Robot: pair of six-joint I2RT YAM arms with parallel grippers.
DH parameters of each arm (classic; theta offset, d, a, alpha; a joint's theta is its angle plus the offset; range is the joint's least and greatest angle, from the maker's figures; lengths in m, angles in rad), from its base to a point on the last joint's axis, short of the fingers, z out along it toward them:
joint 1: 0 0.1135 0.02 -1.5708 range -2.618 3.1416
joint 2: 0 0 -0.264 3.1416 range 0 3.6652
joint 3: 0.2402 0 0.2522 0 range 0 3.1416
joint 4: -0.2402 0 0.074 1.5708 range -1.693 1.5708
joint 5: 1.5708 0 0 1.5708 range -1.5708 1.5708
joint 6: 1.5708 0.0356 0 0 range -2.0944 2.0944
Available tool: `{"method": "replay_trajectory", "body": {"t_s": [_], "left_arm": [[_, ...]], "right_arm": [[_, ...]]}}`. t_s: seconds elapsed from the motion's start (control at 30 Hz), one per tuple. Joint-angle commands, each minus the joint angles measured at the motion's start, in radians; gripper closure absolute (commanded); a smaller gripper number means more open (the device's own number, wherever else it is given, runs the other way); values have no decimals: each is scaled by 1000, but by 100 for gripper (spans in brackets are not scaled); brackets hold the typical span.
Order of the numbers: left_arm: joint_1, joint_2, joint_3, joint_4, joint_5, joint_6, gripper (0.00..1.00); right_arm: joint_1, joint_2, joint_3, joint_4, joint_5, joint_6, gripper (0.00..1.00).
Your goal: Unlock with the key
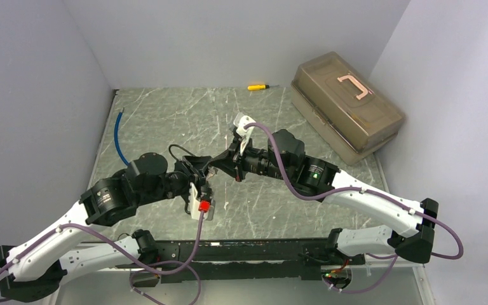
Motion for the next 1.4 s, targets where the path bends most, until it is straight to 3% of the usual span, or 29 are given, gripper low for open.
{"method": "replay_trajectory", "body": {"t_s": [0.0, 0.23, 0.4, 0.53, 0.67, 0.83, 0.97, 1.1, 1.23, 1.33, 1.37], "left_arm": [[-16, 10, 92, 67, 101, -43, 100], [22, 2, 81, 129, 51, -120, 100], [91, -8, 64, 197, 38, -268, 100], [100, 3, 86, 138, 111, -314, 100], [67, 18, 89, 41, 148, -254, 100], [48, 8, -48, -8, 172, -268, 100], [49, 30, -214, 68, 173, -368, 100], [50, 47, -376, 237, 200, -455, 89], [56, 120, -477, 367, 216, -504, 52], [92, 158, -496, 436, 237, -544, 45], [109, 164, -477, 430, 271, -562, 37]], "right_arm": [[8, 0, -25, 48, -18, -6, 100], [24, -55, -86, 50, 14, 8, 100], [37, -107, -137, 85, 50, 15, 100], [37, -119, -154, 111, 56, 23, 100], [37, -127, -143, 101, 67, 17, 100], [22, -206, -180, 38, 121, 4, 100], [8, -294, -259, 14, 104, 42, 100], [5, -364, -315, -25, 85, 73, 100], [3, -414, -341, -49, 86, 89, 100], [1, -432, -349, -64, 95, 92, 100], [1, -435, -349, -71, 96, 92, 100]]}}
